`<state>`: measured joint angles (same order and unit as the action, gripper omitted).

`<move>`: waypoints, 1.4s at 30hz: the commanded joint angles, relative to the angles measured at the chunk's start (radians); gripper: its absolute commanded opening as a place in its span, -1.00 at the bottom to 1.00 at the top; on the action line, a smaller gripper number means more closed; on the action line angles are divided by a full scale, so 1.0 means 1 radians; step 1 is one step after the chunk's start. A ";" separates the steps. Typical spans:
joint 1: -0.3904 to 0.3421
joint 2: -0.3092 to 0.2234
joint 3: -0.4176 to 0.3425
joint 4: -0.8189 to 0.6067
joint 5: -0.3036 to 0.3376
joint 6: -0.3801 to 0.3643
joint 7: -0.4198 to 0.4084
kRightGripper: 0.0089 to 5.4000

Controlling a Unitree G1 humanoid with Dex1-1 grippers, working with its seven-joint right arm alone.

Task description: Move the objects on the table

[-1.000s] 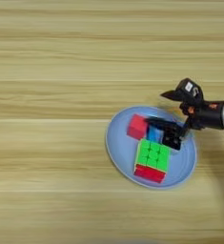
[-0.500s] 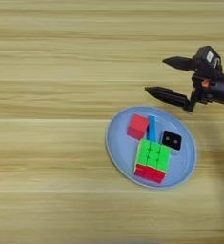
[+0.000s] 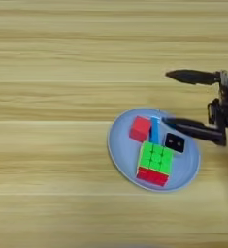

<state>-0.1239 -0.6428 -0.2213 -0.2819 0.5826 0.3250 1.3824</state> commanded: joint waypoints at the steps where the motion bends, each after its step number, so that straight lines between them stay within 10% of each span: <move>1: 0.005 -0.060 0.021 0.003 -0.058 -0.113 0.024 0.98; 12: 0.041 -0.037 0.157 0.152 -0.325 -0.385 -0.043 0.98; 42: 0.078 -0.041 0.265 0.238 -0.432 -0.469 -0.116 0.80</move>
<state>-0.0017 -0.6614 0.0588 -0.0212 0.1466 -0.1383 1.3128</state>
